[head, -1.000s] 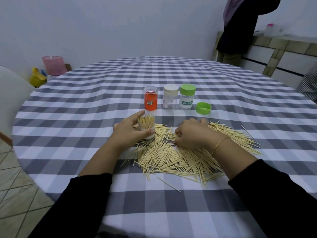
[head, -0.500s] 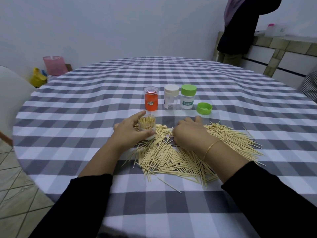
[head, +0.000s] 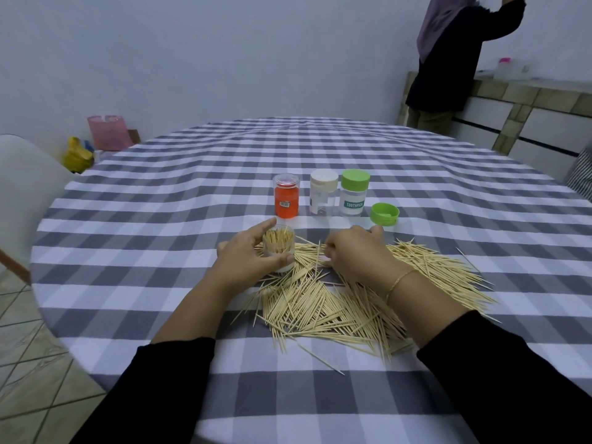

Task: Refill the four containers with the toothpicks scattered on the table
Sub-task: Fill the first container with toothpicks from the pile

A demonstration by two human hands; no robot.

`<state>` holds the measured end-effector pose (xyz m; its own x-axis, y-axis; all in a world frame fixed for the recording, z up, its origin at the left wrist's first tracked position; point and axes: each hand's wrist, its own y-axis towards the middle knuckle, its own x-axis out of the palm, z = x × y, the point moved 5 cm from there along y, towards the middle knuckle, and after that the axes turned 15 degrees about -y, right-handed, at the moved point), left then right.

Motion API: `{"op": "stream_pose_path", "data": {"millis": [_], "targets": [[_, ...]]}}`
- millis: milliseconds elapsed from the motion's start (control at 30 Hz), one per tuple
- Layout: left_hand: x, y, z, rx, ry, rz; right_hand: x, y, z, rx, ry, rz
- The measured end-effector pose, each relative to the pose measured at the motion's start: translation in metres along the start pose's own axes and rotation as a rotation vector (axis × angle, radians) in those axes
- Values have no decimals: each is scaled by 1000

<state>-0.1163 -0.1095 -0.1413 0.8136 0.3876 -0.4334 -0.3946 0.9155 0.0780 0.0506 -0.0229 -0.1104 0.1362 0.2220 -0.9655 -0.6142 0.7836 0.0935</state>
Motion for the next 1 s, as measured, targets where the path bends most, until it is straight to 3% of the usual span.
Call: {"op": "stream_pose_path", "data": {"millis": [167, 400, 667, 833, 1000], "targets": [[0, -1, 0, 3, -4, 3, -9, 5, 9, 49, 352, -121], [-1, -1, 3, 14, 12, 4, -16, 1, 12, 107, 867, -136], [1, -1, 3, 1, -18, 5, -10, 3, 19, 84, 907, -226], [0, -3, 7, 12, -3, 16, -22, 2, 11, 108, 1325, -150], [0, -5, 6, 17, -31, 3, -40, 6, -5, 74, 1460, 21]]}}
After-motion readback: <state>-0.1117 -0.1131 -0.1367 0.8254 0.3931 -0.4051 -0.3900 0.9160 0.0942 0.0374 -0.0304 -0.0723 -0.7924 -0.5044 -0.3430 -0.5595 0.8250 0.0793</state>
